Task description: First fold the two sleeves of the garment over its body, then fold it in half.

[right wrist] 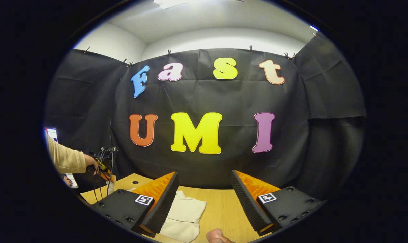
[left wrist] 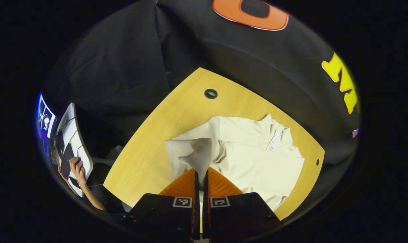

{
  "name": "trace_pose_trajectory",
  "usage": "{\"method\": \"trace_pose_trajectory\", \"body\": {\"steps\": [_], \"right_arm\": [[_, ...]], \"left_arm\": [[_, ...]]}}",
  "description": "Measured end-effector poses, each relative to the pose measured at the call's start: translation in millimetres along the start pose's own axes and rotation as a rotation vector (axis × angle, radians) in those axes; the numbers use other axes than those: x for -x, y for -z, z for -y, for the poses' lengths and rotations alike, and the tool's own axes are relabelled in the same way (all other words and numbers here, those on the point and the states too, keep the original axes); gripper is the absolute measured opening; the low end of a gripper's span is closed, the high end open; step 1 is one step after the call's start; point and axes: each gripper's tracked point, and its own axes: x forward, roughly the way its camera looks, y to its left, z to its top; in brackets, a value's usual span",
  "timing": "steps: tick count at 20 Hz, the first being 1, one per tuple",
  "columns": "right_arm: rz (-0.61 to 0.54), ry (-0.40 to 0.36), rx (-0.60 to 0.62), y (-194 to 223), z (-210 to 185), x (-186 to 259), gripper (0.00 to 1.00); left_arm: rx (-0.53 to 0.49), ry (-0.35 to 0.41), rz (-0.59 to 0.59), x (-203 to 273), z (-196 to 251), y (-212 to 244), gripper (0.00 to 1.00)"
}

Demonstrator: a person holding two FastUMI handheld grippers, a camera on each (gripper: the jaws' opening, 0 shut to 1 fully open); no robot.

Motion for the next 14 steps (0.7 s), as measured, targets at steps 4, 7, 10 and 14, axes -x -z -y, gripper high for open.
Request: {"method": "trace_pose_trajectory", "body": {"steps": [4, 7, 10, 14], "right_arm": [[-0.022, 0.022, 0.008, 7, 20, 1, 0.96], [-0.039, 0.039, 0.013, 13, 34, -3, 0.96], [-0.056, 0.045, 0.011, 19, 44, -6, 0.96], [-0.098, 0.046, 0.007, 33, 52, -9, 0.96]], "left_arm": [[-0.075, 0.075, 0.017, 1, 80, -2, 0.06], [-0.149, 0.147, 0.022, 2, 146, 8, 0.05], [-0.208, 0.202, 0.031, 2, 204, 17, 0.06], [-0.252, 0.252, 0.010, -6, 271, 40, 0.06]]}}
